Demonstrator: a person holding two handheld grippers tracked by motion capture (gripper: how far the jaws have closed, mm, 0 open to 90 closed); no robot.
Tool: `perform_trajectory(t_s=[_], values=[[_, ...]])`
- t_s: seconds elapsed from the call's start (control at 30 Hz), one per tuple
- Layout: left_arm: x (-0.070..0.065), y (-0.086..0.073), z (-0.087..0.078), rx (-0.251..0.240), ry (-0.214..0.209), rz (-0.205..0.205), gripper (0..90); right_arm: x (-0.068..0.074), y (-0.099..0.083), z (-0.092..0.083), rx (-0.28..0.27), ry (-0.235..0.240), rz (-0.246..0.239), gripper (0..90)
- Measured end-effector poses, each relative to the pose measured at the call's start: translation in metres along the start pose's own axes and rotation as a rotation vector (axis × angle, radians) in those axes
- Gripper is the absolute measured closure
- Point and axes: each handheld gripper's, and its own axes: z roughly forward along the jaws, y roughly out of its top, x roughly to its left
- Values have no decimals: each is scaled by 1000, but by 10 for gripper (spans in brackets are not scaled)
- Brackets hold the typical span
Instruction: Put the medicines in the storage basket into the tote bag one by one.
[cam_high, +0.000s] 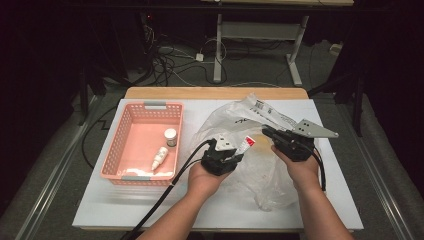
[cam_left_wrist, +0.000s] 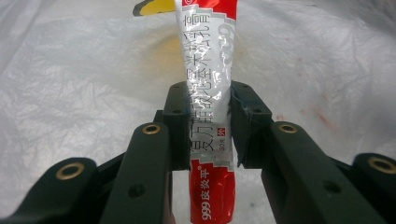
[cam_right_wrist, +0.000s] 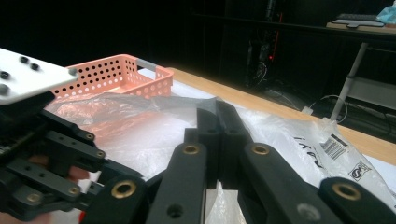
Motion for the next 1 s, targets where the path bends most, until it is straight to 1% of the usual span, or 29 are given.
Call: perform_trajectory(t_s=[0.1,0.2,0.33,0.43,0.47,0.53,0.6,0.77,1.0], values=[[-1,4,8,2,5,1,691,0,0,0,-2,-1,5,900],[-2,7,17,10,9,10,691,-1,0,0,-3,-1,7,900],[-1,11,28,12,7,7,691,-2,0,0,-9,-2,4,900],[-1,12,36,14,13,7,691,-2,0,-1,-7,-2,7,900],[-1,12,38,14,12,11,691,-2,0,-1,-8,-2,8,900],[0,11,42,4,7,-1,691,-3,0,-1,-9,-1,11,900],[1,10,46,-6,8,4,690,-3,0,-1,-10,-1,12,900],[3,5,58,7,22,1,689,-4,0,-2,-10,-5,13,900],[5,4,69,-4,23,-14,686,-6,0,-2,-12,-4,19,900]])
